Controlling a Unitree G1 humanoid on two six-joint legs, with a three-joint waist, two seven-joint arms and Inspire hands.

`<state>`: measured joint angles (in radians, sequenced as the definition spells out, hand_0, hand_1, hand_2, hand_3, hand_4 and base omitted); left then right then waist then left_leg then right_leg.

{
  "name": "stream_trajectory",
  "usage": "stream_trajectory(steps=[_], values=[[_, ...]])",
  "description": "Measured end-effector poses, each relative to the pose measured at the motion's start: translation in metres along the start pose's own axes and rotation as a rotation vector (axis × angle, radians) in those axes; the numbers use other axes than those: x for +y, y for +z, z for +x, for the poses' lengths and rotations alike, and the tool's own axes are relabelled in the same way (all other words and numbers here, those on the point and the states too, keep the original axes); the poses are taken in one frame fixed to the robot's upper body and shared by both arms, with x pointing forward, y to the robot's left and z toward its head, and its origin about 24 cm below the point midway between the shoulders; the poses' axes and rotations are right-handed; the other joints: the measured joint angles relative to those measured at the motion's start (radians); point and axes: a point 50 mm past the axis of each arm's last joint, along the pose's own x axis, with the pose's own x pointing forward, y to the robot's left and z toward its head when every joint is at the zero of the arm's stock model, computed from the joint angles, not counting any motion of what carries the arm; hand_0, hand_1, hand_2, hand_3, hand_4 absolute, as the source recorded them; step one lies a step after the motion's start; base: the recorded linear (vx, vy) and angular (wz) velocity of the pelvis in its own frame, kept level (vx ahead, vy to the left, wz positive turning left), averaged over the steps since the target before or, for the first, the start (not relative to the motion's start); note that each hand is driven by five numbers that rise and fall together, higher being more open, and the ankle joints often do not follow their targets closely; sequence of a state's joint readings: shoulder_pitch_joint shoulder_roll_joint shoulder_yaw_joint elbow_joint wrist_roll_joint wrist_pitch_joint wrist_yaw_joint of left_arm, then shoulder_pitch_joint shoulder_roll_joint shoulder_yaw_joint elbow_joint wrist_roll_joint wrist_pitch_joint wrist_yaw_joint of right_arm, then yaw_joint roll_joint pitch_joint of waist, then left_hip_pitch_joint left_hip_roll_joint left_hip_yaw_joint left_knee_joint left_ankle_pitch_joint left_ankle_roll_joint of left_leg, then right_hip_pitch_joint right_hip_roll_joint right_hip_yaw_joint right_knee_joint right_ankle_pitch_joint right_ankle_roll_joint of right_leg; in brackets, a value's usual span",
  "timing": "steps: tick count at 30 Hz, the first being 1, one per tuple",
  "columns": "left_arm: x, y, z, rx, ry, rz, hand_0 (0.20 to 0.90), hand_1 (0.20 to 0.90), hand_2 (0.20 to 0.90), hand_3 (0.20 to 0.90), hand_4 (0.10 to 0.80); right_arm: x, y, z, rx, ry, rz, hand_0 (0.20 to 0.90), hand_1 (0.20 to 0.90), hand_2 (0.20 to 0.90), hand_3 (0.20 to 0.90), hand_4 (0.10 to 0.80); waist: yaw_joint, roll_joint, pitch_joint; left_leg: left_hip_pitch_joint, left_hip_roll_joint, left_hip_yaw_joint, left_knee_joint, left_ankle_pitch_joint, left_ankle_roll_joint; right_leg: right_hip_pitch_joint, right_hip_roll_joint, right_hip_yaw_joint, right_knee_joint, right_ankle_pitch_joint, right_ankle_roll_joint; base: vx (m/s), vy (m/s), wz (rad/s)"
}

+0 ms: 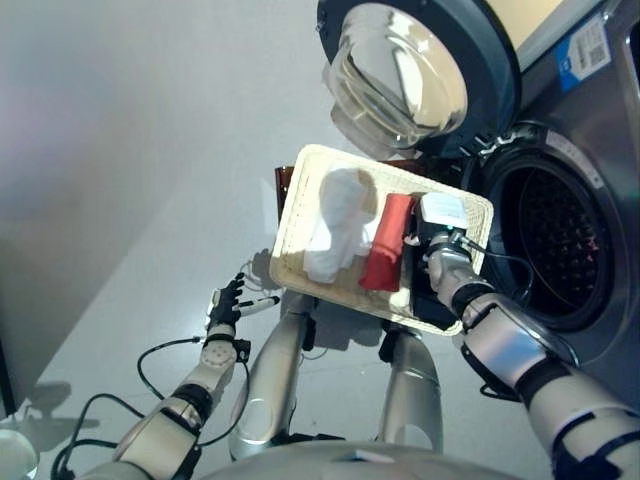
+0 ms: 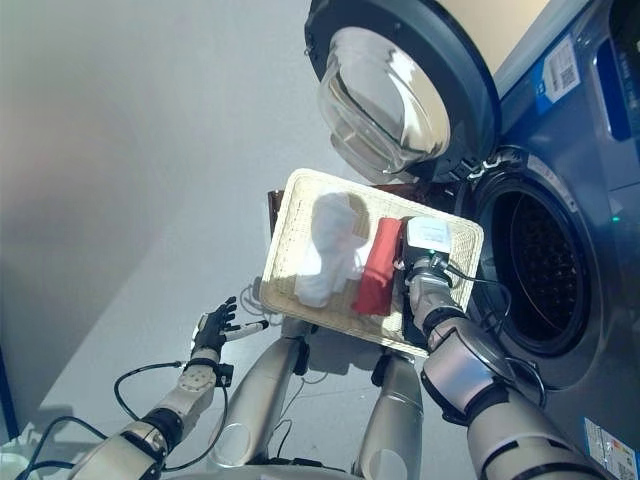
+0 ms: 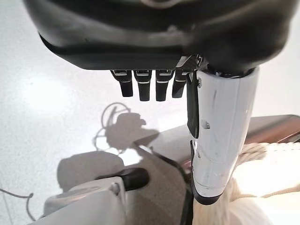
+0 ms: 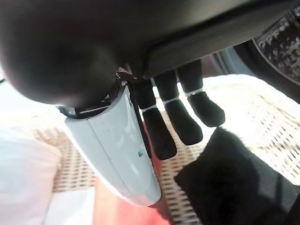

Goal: Pick up the clothes and place them into the washing machine

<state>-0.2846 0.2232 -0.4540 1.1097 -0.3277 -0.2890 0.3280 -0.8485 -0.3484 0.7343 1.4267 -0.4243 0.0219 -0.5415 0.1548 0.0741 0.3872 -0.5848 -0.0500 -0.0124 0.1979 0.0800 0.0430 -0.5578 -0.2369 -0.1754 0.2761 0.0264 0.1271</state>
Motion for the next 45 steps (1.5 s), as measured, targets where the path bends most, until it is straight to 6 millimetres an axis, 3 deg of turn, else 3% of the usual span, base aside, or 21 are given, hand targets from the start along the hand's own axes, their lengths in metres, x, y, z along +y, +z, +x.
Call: stream_trajectory(steps=[1, 3, 12, 19, 31, 39, 45], values=[[0.0, -0.002, -0.001, 0.005, 0.001, 0.001, 0.9, 0.9, 0.9, 0.9, 0.8, 0.001, 0.0, 0.0, 0.0, 0.002, 0.0, 0.2, 0.2, 0.2, 0.2, 0.3, 0.0, 0.002, -0.002, 0.001, 0.0, 0.0, -0.002, 0.001, -0.001, 0.004, 0.001, -0.001, -0.007, 0.005, 0.001, 0.0, 0.0, 0.0], [0.0, -0.003, -0.001, 0.009, 0.001, 0.004, 0.9, 0.9, 0.9, 0.9, 0.8, 0.004, -0.002, -0.002, 0.004, 0.011, -0.002, 0.9, 0.9, 0.9, 0.9, 0.8, 0.0, 0.002, -0.003, 0.001, 0.0, -0.002, -0.005, 0.004, -0.004, 0.004, 0.002, -0.001, -0.008, 0.005, 0.001, 0.003, -0.003, 0.02], [0.001, -0.019, -0.007, 0.066, 0.005, 0.018, 0.9, 0.9, 0.9, 0.9, 0.8, 0.011, -0.007, -0.006, 0.039, 0.042, 0.036, 0.9, 0.9, 0.9, 0.9, 0.8, 0.0, 0.008, -0.002, -0.004, 0.0, 0.001, -0.014, 0.007, -0.007, -0.01, 0.001, 0.002, -0.007, 0.005, 0.0, 0.019, 0.005, -0.01], [-0.001, -0.021, -0.008, 0.072, 0.001, 0.016, 0.9, 0.9, 0.9, 0.9, 0.8, 0.017, -0.016, -0.01, 0.11, 0.055, 0.113, 0.9, 0.9, 0.9, 0.9, 0.8, -0.002, 0.01, -0.002, -0.002, 0.001, 0.011, -0.02, 0.007, -0.006, -0.011, 0.002, 0.009, -0.02, 0.01, 0.0, 0.012, 0.015, -0.03], [-0.001, -0.023, -0.009, 0.082, 0.0, 0.019, 0.9, 0.9, 0.9, 0.9, 0.8, 0.014, -0.071, -0.019, 0.387, -0.015, 0.312, 0.9, 0.9, 0.9, 0.9, 0.8, -0.014, 0.02, -0.003, 0.044, 0.0, 0.044, -0.042, 0.009, 0.0, 0.015, 0.004, 0.041, -0.043, 0.023, 0.004, 0.039, 0.022, -0.07], [-0.003, -0.026, -0.011, 0.09, -0.006, 0.022, 0.9, 0.9, 0.9, 0.9, 0.8, 0.034, -0.08, -0.034, 0.435, 0.035, 0.338, 0.9, 0.9, 0.9, 0.9, 0.8, -0.05, 0.024, -0.014, 0.073, 0.001, 0.048, -0.051, 0.003, 0.005, 0.04, 0.007, 0.051, -0.055, 0.027, 0.005, -0.014, -0.003, -0.05], [-0.003, -0.027, -0.011, 0.098, -0.006, 0.023, 0.9, 0.9, 0.9, 0.9, 0.8, 0.041, -0.074, -0.037, 0.432, 0.054, 0.358, 0.9, 0.9, 0.9, 0.9, 0.8, -0.055, 0.028, -0.02, 0.046, 0.001, 0.049, -0.047, 0.004, 0.006, 0.014, 0.008, 0.051, -0.053, 0.03, 0.006, 0.0, 0.0, 0.0]])
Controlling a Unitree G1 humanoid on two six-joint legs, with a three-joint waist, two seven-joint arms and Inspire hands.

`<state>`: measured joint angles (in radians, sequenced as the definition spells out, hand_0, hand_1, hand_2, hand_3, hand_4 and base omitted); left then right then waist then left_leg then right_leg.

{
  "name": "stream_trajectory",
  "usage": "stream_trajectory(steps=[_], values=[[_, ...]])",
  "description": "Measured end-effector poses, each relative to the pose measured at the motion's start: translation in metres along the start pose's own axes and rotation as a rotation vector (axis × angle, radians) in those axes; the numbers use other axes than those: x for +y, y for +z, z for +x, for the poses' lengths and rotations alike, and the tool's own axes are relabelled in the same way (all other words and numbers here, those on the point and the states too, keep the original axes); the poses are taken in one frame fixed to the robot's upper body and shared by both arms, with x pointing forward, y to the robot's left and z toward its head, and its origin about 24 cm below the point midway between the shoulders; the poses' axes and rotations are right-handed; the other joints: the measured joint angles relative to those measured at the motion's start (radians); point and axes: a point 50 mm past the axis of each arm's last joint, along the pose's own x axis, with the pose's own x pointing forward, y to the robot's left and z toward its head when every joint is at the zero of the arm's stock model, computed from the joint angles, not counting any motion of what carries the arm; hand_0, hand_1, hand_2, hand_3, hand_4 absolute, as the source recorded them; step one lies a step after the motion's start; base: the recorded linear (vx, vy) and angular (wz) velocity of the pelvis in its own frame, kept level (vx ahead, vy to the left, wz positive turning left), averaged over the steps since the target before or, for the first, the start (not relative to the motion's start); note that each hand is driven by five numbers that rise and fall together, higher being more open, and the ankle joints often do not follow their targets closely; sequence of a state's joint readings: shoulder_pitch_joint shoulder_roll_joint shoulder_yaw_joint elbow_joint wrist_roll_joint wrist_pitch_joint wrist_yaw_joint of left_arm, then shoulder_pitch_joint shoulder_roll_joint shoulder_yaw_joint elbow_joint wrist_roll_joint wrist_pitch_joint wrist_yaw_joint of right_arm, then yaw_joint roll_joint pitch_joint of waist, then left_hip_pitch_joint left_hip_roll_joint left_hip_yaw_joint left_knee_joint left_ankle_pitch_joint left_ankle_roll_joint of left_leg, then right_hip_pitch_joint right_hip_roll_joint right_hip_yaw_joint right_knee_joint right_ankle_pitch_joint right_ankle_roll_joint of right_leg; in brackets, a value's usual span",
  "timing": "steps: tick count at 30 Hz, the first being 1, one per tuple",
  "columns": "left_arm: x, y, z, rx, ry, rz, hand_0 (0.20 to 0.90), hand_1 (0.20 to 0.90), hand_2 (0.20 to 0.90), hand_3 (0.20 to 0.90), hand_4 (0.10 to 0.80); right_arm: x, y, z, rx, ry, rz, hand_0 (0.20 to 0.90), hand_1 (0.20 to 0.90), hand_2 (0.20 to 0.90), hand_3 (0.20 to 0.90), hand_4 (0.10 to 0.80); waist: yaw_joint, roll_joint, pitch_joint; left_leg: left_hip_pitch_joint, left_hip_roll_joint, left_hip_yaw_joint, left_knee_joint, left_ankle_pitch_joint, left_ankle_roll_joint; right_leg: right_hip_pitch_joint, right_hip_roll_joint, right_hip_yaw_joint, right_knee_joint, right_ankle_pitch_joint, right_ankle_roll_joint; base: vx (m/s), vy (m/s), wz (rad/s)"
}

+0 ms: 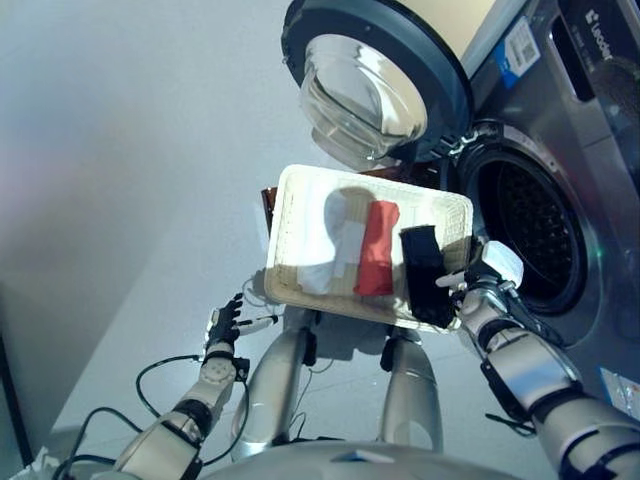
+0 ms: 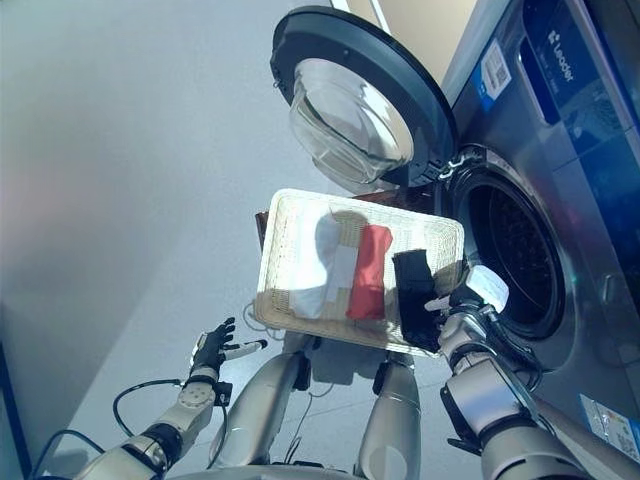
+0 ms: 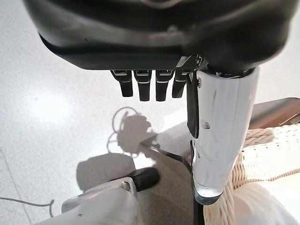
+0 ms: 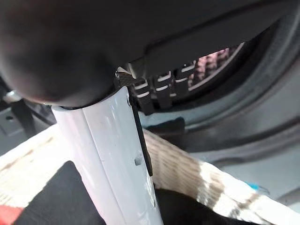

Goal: Pick up the clothes and place them into the washing machine

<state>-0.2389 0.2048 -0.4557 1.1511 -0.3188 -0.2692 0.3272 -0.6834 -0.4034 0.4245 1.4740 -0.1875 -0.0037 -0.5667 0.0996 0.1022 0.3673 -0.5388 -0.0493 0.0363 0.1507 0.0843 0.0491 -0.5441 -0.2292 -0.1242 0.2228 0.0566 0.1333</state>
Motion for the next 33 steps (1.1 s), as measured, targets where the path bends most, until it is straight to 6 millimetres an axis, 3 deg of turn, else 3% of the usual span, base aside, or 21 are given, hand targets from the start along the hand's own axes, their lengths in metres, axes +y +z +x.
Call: stream_trajectory(steps=[25, 33], values=[[0.002, -0.003, 0.0, 0.013, 0.006, 0.005, 0.9, 0.9, 0.9, 0.9, 0.8, 0.008, 0.019, -0.004, -0.082, 0.022, -0.009, 0.9, 0.9, 0.9, 0.9, 0.8, 0.024, -0.002, 0.001, -0.042, -0.001, -0.048, 0.022, 0.004, 0.001, 0.002, 0.0, -0.051, 0.005, -0.004, -0.006, 0.013, -0.006, 0.06], [0.006, 0.005, 0.004, -0.008, 0.017, 0.004, 0.9, 0.9, 0.9, 0.9, 0.8, 0.002, 0.035, -0.001, -0.119, 0.006, 0.011, 0.9, 0.9, 0.9, 0.9, 0.8, 0.026, -0.036, 0.028, -0.126, -0.006, -0.061, 0.082, -0.003, 0.004, -0.098, -0.014, -0.05, 0.122, -0.056, -0.016, 0.0, -0.005, 0.09]])
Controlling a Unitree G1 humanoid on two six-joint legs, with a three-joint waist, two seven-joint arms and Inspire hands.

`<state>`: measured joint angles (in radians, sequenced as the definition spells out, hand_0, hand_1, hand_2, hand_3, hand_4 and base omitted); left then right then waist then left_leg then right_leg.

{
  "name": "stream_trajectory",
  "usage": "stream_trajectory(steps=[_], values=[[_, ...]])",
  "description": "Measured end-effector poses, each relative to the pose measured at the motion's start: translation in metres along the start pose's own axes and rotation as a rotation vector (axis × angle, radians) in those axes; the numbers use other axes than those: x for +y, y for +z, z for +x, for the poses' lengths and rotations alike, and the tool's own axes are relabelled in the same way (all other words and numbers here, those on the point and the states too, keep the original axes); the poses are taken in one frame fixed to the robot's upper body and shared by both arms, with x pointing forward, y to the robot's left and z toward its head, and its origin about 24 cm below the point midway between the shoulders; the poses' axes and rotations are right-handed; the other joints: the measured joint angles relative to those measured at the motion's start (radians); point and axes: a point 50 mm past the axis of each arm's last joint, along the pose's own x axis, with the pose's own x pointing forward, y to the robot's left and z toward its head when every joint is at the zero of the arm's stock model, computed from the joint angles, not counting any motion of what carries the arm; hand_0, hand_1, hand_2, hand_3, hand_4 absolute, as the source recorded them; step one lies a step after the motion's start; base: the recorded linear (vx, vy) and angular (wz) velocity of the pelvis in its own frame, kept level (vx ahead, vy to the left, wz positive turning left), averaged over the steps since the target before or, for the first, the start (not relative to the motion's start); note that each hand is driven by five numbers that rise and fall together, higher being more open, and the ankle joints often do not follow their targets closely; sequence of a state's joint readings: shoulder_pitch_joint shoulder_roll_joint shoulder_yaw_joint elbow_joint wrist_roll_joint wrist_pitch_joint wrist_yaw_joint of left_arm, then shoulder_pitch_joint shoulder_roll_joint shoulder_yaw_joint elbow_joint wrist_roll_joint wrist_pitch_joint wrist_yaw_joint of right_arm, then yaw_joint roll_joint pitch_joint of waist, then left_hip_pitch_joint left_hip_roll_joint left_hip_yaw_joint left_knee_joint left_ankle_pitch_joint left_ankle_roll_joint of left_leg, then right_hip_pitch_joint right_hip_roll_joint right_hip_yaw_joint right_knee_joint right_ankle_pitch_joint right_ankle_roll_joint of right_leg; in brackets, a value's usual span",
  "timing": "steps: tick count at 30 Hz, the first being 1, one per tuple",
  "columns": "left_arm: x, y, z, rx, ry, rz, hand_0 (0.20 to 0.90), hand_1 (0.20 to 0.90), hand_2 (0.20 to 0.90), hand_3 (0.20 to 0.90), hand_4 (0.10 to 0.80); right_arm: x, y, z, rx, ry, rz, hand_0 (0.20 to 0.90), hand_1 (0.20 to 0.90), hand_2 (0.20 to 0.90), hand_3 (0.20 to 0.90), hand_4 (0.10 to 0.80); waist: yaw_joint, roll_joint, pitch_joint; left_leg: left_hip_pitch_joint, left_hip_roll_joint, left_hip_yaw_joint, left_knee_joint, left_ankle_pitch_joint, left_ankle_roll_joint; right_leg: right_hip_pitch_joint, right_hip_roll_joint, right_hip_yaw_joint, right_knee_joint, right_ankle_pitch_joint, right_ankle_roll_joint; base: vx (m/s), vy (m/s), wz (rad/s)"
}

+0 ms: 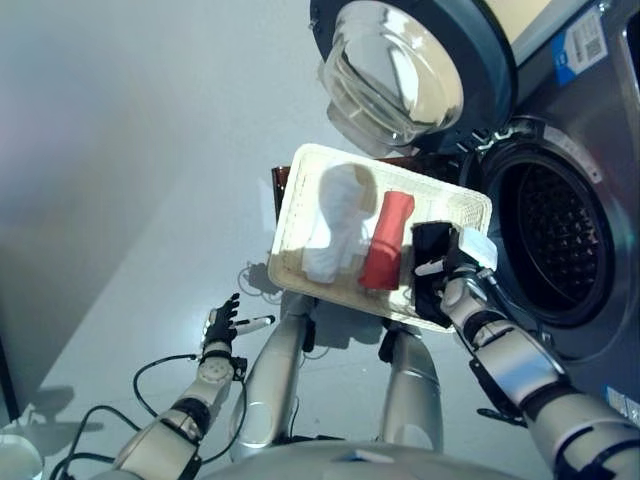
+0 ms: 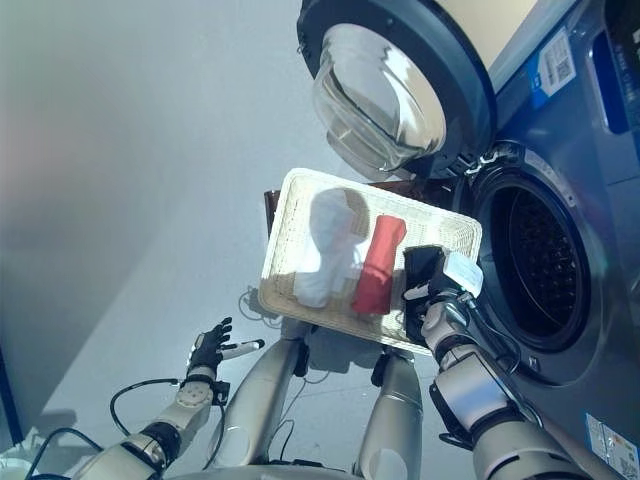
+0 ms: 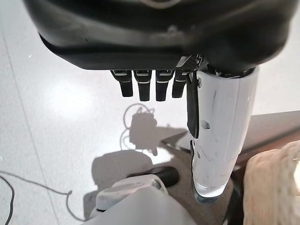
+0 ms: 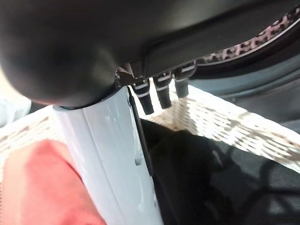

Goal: Pick up the clothes and place them into the washing machine

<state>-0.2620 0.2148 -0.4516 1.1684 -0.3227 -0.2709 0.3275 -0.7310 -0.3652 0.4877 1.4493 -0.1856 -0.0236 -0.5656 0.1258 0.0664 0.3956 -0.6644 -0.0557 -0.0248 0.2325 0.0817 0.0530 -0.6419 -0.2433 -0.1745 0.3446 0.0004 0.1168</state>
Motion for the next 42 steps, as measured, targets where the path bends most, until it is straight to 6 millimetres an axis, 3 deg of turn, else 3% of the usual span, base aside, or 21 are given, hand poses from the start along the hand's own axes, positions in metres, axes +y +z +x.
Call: stream_trajectory(steps=[4, 11, 14, 15, 16, 17, 23, 24, 25, 26, 27, 28, 29, 35, 42], values=[[0.002, 0.011, 0.005, -0.027, 0.007, -0.005, 0.9, 0.9, 0.9, 0.9, 0.8, -0.007, 0.01, 0.004, -0.025, -0.019, 0.001, 0.9, 0.9, 0.9, 0.9, 0.8, 0.0, -0.006, 0.021, -0.079, -0.011, -0.004, 0.1, -0.029, 0.002, -0.085, -0.018, 0.013, 0.119, -0.049, -0.01, -0.055, 0.034, 0.1], [0.007, 0.02, 0.009, -0.05, 0.017, -0.004, 0.9, 0.9, 0.9, 0.9, 0.8, -0.021, 0.027, 0.01, -0.062, -0.09, -0.005, 0.9, 0.9, 0.9, 0.9, 0.8, 0.007, -0.006, 0.038, -0.299, -0.012, -0.008, 0.463, -0.175, -0.001, -0.282, -0.036, 0.059, 0.44, -0.176, -0.026, -0.028, 0.013, 0.02], [0.006, 0.021, 0.009, -0.053, 0.016, -0.006, 0.9, 0.9, 0.9, 0.9, 0.8, -0.023, 0.028, 0.011, -0.07, -0.107, -0.013, 0.538, 0.538, 0.538, 0.538, 0.541, 0.009, -0.003, 0.041, -0.338, -0.012, -0.009, 0.538, -0.201, 0.006, -0.324, -0.039, 0.082, 0.51, -0.202, -0.017, -0.01, -0.007, -0.05], [0.006, 0.021, 0.009, -0.054, 0.014, -0.006, 0.9, 0.9, 0.9, 0.9, 0.8, -0.025, 0.029, 0.012, -0.071, -0.121, -0.014, 0.417, 0.417, 0.417, 0.417, 0.455, 0.01, 0.001, 0.043, -0.347, -0.013, -0.009, 0.548, -0.201, 0.006, -0.334, -0.04, 0.085, 0.534, -0.208, -0.026, -0.018, 0.006, 0.06], [0.006, 0.021, 0.009, -0.053, 0.012, -0.005, 0.9, 0.9, 0.9, 0.9, 0.8, -0.025, 0.026, 0.012, -0.062, -0.124, -0.019, 0.362, 0.362, 0.362, 0.362, 0.416, 0.012, 0.002, 0.042, -0.353, -0.014, -0.008, 0.559, -0.201, 0.006, -0.343, -0.044, 0.087, 0.549, -0.215, -0.035, -0.01, 0.009, 0.13], [0.006, 0.021, 0.009, -0.055, 0.013, -0.006, 0.9, 0.9, 0.9, 0.9, 0.8, -0.026, 0.024, 0.012, -0.057, -0.128, -0.022, 0.2, 0.2, 0.2, 0.2, 0.3, 0.018, 0.004, 0.043, -0.358, -0.015, -0.008, 0.561, -0.201, 0.005, -0.35, -0.045, 0.09, 0.557, -0.221, -0.028, -0.015, 0.003, 0.15], [0.005, 0.003, 0.002, -0.006, -0.006, -0.006, 0.9, 0.9, 0.9, 0.9, 0.8, -0.031, 0.022, 0.014, -0.055, -0.149, -0.03, 0.2, 0.2, 0.2, 0.2, 0.3, 0.032, 0.019, 0.035, -0.355, -0.025, -0.024, 0.518, -0.194, -0.03, -0.36, -0.048, 0.096, 0.539, -0.224, -0.029, -0.006, -0.011, 0.06], [0.004, -0.001, 0.001, 0.002, -0.01, -0.004, 0.9, 0.9, 0.9, 0.9, 0.8, -0.03, 0.023, 0.013, -0.059, -0.147, -0.027, 0.2, 0.2, 0.2, 0.2, 0.3, 0.038, 0.024, 0.031, -0.354, -0.022, -0.023, 0.507, -0.195, -0.031, -0.362, -0.034, 0.095, 0.558, -0.239, -0.049, -0.02, -0.038, -0.02], [0.006, -0.001, 0.001, -0.001, -0.008, 0.0, 0.9, 0.9, 0.9, 0.9, 0.8, -0.026, 0.021, 0.012, -0.053, -0.136, -0.028, 0.2, 0.2, 0.2, 0.2, 0.3, 0.048, 0.026, 0.029, -0.354, -0.021, -0.019, 0.505, -0.194, -0.032, -0.362, -0.025, 0.095, 0.669, -0.276, -0.107, -0.019, -0.029, 0.26], [0.01, 0.001, 0.002, -0.008, -0.002, 0.005, 0.9, 0.9, 0.9, 0.9, 0.8, -0.023, 0.018, 0.01, -0.047, -0.127, -0.03, 0.2, 0.2, 0.2, 0.2, 0.3, 0.051, 0.02, 0.024, -0.356, -0.026, -0.013, 0.494, -0.19, -0.04, -0.329, -0.02, 0.088, 0.673, -0.351, -0.11, -0.014, -0.021, 0.38], [0.01, 0.001, 0.002, -0.007, -0.001, 0.004, 0.9, 0.9, 0.9, 0.9, 0.8, -0.022, 0.016, 0.01, -0.041, -0.122, -0.039, 0.2, 0.2, 0.2, 0.2, 0.3, 0.055, 0.031, 0.019, -0.367, -0.03, -0.016, 0.529, -0.199, -0.063, -0.329, -0.029, 0.081, 0.659, -0.35, -0.077, -0.003, -0.014, 0.2], [0.01, -0.006, 0.0, 0.012, 0.001, 0.007, 0.9, 0.9, 0.9, 0.9, 0.8, -0.021, 0.019, 0.01, -0.052, -0.111, -0.037, 0.2, 0.2, 0.2, 0.2, 0.3, 0.056, 0.036, 0.015, -0.368, -0.028, -0.028, 0.627, -0.214, -0.064, -0.332, -0.028, 0.077, 0.659, -0.349, -0.078, 0.001, -0.027, -0.14], [0.009, -0.015, -0.004, 0.04, -0.003, 0.009, 0.9, 0.9, 0.9, 0.9, 0.8, -0.021, 0.02, 0.01, -0.062, -0.105, -0.032, 0.2, 0.2, 0.2, 0.2, 0.3, 0.055, 0.044, 0.009, -0.329, -0.038, -0.048, 0.617, -0.256, -0.024, -0.33, -0.017, 0.08, 0.648, -0.346, -0.071, 0.002, -0.025, -0.26], [0.006, -0.019, -0.007, 0.05, -0.016, 0.007, 0.9, 0.9, 0.9, 0.9, 0.8, -0.008, 0.009, 0.003, -0.055, -0.052, -0.04, 0.2, 0.2, 0.2, 0.2, 0.3, 0.046, 0.048, -0.013, -0.259, -0.027, -0.037, 0.524, -0.219, -0.023, -0.269, -0.006, 0.075, 0.556, -0.277, -0.07, 0.005, -0.022, -0.1], [0.003, -0.022, -0.008, 0.056, -0.036, 0.015, 0.9, 0.9, 0.9, 0.9, 0.8, -0.006, -0.001, 0.003, -0.026, -0.025, -0.039, 0.2, 0.2, 0.2, 0.2, 0.3, 0.021, 0.048, -0.027, -0.098, -0.019, -0.018, 0.378, -0.179, -0.009, -0.127, 0.011, 0.076, 0.418, -0.227, -0.046, 0.025, 0.0, -0.1]])
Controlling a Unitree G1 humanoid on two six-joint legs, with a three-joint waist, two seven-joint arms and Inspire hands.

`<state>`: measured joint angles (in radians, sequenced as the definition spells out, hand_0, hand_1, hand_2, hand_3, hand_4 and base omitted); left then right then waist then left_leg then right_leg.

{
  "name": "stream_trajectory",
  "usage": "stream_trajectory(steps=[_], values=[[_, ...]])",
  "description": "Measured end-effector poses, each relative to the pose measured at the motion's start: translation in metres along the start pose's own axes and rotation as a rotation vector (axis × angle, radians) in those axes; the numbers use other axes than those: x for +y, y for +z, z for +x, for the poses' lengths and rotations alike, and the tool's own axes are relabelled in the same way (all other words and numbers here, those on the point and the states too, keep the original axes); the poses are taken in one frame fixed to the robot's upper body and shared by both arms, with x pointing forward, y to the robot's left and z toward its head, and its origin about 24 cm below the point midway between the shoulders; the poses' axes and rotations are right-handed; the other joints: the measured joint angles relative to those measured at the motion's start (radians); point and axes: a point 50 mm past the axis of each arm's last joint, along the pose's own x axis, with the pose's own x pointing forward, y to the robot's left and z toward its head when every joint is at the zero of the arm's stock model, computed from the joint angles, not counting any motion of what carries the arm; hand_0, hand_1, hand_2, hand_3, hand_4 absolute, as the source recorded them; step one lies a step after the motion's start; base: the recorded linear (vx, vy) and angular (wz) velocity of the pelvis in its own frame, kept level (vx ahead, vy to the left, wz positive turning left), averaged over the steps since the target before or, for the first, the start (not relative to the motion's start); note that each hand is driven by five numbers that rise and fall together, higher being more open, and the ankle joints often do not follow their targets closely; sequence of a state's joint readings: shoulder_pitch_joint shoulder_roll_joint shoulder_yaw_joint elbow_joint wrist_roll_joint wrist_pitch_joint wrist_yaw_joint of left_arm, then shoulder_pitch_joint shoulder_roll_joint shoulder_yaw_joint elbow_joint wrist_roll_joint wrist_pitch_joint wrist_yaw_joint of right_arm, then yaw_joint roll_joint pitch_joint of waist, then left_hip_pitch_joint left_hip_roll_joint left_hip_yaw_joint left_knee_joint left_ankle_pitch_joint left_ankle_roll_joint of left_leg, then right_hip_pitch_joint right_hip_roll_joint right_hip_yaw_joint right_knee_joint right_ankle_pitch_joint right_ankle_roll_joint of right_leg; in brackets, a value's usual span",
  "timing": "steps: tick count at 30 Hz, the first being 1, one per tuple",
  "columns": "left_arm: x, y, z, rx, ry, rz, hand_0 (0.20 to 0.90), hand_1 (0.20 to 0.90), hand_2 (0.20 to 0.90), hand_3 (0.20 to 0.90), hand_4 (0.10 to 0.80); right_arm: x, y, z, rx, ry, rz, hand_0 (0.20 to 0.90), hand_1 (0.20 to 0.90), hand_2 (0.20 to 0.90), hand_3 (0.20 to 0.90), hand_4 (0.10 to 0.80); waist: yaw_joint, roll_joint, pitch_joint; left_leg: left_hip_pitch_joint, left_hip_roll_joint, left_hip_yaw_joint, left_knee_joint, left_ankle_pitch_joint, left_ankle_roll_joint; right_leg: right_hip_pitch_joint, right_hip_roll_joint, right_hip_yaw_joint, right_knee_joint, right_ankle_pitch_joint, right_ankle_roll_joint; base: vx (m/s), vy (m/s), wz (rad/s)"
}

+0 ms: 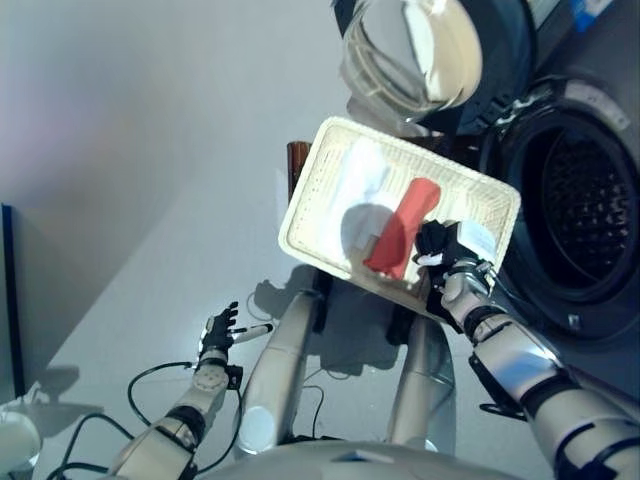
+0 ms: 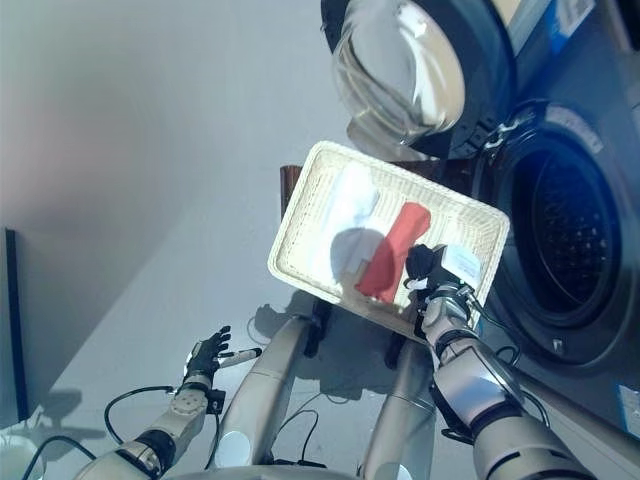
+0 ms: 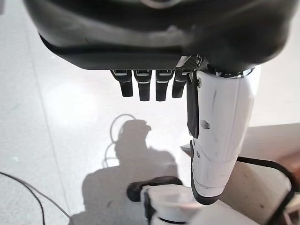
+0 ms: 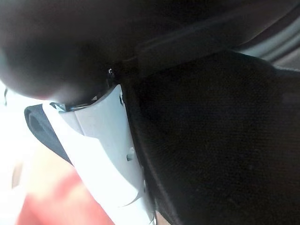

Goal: Pick up the clothes and place them into the washing machine

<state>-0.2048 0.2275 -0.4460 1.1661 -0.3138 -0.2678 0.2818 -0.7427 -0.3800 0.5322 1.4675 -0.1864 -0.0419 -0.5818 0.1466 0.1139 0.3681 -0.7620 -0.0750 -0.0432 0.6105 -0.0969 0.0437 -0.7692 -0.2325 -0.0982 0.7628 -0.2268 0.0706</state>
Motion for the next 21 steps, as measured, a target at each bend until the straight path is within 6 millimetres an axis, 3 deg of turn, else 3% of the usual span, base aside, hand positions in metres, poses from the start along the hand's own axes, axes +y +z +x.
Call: stream_trajectory(steps=[5, 9, 14, 19, 21], values=[[0.0, -0.005, -0.002, 0.01, -0.003, 0.007, 0.9, 0.9, 0.9, 0.9, 0.8, 0.0, -0.015, -0.001, 0.099, 0.002, 0.128, 0.2, 0.2, 0.2, 0.2, 0.3, -0.02, 0.0, -0.004, 0.133, 0.009, 0.022, -0.145, 0.057, 0.01, 0.117, 0.013, -0.002, -0.139, 0.064, 0.016, 0.005, 0.005, -0.15], [-0.002, -0.019, -0.009, 0.044, -0.012, 0.009, 0.9, 0.9, 0.9, 0.9, 0.8, 0.007, -0.033, -0.009, 0.273, -0.024, 0.593, 0.2, 0.2, 0.2, 0.2, 0.3, -0.034, 0.004, -0.012, 0.248, 0.016, 0.033, -0.283, 0.098, 0.006, 0.217, 0.028, -0.001, -0.271, 0.113, 0.017, 0.051, -0.01, -0.17], [-0.005, -0.035, -0.017, 0.077, -0.039, 0.025, 0.9, 0.9, 0.9, 0.9, 0.8, 0.023, -0.06, -0.024, 0.487, -0.048, 1.024, 0.2, 0.2, 0.2, 0.2, 0.3, -0.051, 0.018, -0.034, 0.291, 0.018, 0.045, -0.362, 0.129, 0.01, 0.25, 0.03, 0.002, -0.341, 0.144, 0.021, 0.007, 0.03, -0.08], [-0.008, -0.037, -0.02, 0.066, -0.048, 0.017, 0.9, 0.9, 0.9, 0.9, 0.8, 0.032, -0.064, -0.031, 0.63, -0.132, 1.439, 0.2, 0.2, 0.2, 0.2, 0.3, -0.049, 0.044, -0.046, 0.301, 0.017, 0.072, -0.392, 0.137, 0.012, 0.235, 0.031, 0.028, -0.349, 0.149, 0.024, -0.017, 0.055, -0.11], [-0.012, -0.036, -0.021, 0.062, -0.058, 0.01, 0.9, 0.9, 0.9, 0.9, 0.8, 0.028, -0.065, -0.029, 0.627, -0.164, 1.516, 0.2, 0.2, 0.2, 0.2, 0.3, -0.05, 0.068, -0.047, 0.301, 0.013, 0.074, -0.395, 0.138, 0.013, 0.235, 0.031, 0.029, -0.35, 0.151, 0.026, -0.008, 0.041, -0.07]])
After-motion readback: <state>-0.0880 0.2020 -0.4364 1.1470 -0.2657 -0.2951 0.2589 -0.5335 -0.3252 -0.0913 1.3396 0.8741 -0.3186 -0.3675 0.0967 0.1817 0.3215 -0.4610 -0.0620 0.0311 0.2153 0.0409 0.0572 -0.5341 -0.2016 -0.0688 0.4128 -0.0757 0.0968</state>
